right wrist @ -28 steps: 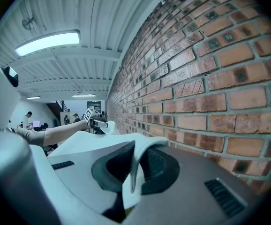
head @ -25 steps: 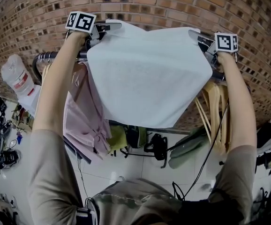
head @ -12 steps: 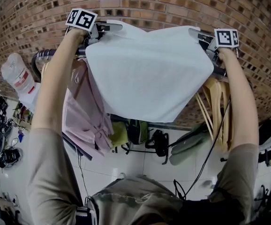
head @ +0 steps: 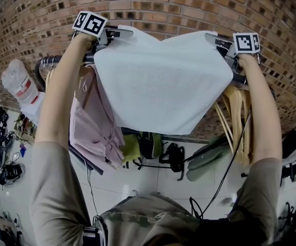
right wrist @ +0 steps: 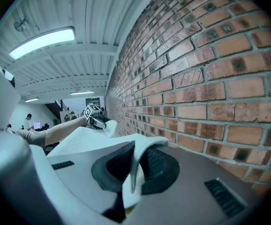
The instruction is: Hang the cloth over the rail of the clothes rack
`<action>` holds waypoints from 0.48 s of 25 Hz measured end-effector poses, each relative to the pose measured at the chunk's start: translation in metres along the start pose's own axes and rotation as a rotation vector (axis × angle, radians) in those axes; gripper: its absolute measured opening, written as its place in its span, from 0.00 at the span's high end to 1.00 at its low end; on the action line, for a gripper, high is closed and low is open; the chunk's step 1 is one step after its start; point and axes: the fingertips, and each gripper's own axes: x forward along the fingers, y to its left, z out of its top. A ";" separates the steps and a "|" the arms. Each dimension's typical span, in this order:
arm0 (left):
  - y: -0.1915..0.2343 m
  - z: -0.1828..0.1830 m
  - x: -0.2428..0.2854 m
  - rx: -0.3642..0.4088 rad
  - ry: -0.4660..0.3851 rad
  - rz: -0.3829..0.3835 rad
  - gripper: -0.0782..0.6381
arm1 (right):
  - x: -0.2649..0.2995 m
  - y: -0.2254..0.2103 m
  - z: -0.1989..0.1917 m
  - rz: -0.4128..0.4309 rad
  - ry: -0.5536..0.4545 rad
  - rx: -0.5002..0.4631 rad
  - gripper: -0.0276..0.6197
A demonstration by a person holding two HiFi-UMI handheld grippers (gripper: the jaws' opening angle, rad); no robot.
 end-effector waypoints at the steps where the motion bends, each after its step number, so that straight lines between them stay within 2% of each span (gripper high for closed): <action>1: 0.004 0.003 -0.002 -0.013 -0.019 0.014 0.50 | -0.001 -0.002 0.000 -0.008 -0.004 0.007 0.93; 4: 0.018 0.010 -0.011 -0.075 -0.078 0.055 0.50 | -0.005 -0.009 0.001 -0.069 -0.009 0.030 0.93; 6: 0.023 0.010 -0.014 -0.095 -0.083 0.071 0.50 | -0.002 -0.009 0.000 -0.060 -0.007 0.047 0.93; 8: 0.025 0.008 -0.015 -0.099 -0.077 0.081 0.50 | 0.000 -0.009 -0.002 -0.046 0.003 0.051 0.93; 10: 0.023 0.008 -0.014 -0.096 -0.070 0.075 0.50 | -0.002 -0.013 -0.004 -0.073 0.017 0.053 0.93; 12: 0.017 0.008 -0.012 -0.076 -0.060 0.040 0.50 | -0.004 -0.017 -0.006 -0.092 0.022 0.066 0.93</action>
